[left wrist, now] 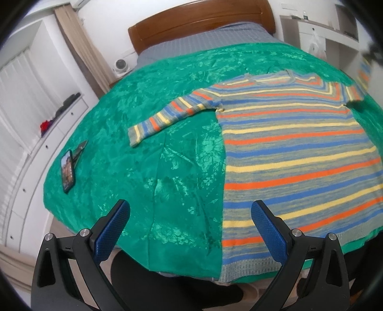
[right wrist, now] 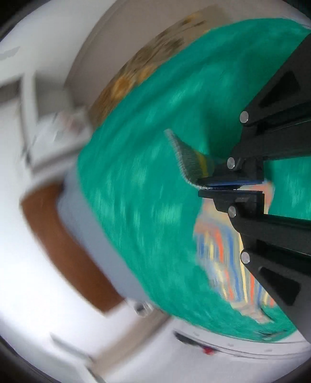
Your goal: Fold small clothes
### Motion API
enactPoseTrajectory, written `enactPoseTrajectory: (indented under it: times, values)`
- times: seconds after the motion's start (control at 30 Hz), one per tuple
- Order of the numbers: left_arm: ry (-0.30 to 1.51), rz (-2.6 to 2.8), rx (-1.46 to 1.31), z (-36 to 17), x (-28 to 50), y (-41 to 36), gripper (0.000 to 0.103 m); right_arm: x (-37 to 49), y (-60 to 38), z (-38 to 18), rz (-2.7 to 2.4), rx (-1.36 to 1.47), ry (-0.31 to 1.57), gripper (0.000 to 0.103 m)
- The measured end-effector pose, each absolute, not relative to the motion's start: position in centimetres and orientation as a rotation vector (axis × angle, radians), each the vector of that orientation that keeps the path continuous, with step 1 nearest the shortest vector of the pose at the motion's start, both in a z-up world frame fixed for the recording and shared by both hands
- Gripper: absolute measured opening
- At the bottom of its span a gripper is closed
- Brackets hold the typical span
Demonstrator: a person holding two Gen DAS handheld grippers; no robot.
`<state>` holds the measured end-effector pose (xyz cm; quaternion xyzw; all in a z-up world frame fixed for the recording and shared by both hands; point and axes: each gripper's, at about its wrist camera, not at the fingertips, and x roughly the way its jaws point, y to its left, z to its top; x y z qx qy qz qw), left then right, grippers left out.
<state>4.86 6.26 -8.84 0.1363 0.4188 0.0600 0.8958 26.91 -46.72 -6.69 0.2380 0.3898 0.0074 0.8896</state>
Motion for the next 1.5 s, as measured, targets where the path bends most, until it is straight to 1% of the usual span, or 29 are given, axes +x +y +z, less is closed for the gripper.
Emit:
enactPoseTrajectory:
  times: [0.07, 0.13, 0.27, 0.3, 0.33, 0.37, 0.4, 0.53, 0.63, 0.73, 0.83, 1.0, 1.1, 1.17, 1.23, 1.33, 1.5]
  values:
    - [0.867, 0.126, 0.264, -8.8, 4.8, 6.7, 0.101, 29.0, -41.4, -4.9, 0.115, 0.436, 0.807, 0.003]
    - [0.861, 0.132, 0.246, -8.7, 4.7, 7.4, 0.101, 30.8, -35.6, -4.4, 0.21, 0.39, 0.816, 0.003]
    - [0.854, 0.16, 0.212, -8.5, 4.6, 9.0, 0.101, 33.4, -25.7, -6.6, 0.392, 0.339, 0.855, 0.005]
    - [0.86, 0.164, 0.194, -8.6, 4.6, 9.7, 0.101, 34.0, -23.6, -7.9, 0.458, 0.366, 0.894, 0.012]
    - [0.867, 0.166, 0.179, -8.7, 4.7, 10.1, 0.101, 34.5, -22.3, -9.2, 0.5, 0.398, 0.941, 0.033]
    - [0.872, 0.167, 0.168, -8.9, 4.7, 10.5, 0.101, 34.6, -21.2, -10.6, 0.544, 0.448, 0.977, 0.045]
    - [0.879, 0.169, 0.148, -9.1, 4.7, 11.1, 0.101, 34.4, -20.8, -11.2, 0.568, 0.483, 0.976, 0.054]
    - [0.897, 0.173, 0.076, -9.9, 4.7, 12.7, 0.101, 32.2, -22.2, -13.0, 0.552, 0.539, 0.977, 0.055]
    - [0.922, 0.146, -0.004, -10.8, 5.4, 13.5, 0.101, 29.5, -25.0, -13.7, 0.453, 0.463, 0.989, 0.059]
    - [0.939, 0.1, -0.093, -11.4, 6.6, 13.9, 0.101, 25.5, -27.0, -14.9, 0.37, 0.333, 1.012, 0.059]
    - [0.936, 0.074, -0.108, -11.7, 7.9, 13.8, 0.101, 20.8, -29.1, -16.4, 0.319, 0.296, 1.025, 0.059]
    - [0.907, 0.103, -0.118, -12.9, 11.8, 14.5, 0.101, 12.4, -30.8, -17.3, 0.253, 0.283, 1.012, 0.059]
    - [0.903, 0.12, -0.056, -14.8, 14.3, 14.4, 0.101, 9.1, -30.2, -17.8, 0.232, 0.308, 0.999, 0.059]
    - [0.98, 0.1, -0.021, -17.1, 15.9, 14.2, 0.101, 7.5, -29.6, -17.8, 0.213, 0.306, 0.979, 0.059]
    - [1.037, 0.07, -0.044, -18.7, 16.5, 14.5, 0.103, 6.2, -28.8, -17.6, 0.193, 0.301, 0.957, 0.059]
    - [0.984, 0.067, -0.069, -19.0, 15.9, 14.7, 0.103, 5.1, -27.7, -17.3, 0.166, 0.312, 0.941, 0.063]
    - [0.987, 0.08, -0.034, -19.1, 15.9, 14.2, 0.103, 4.4, -26.0, -17.5, 0.171, 0.312, 0.961, 0.063]
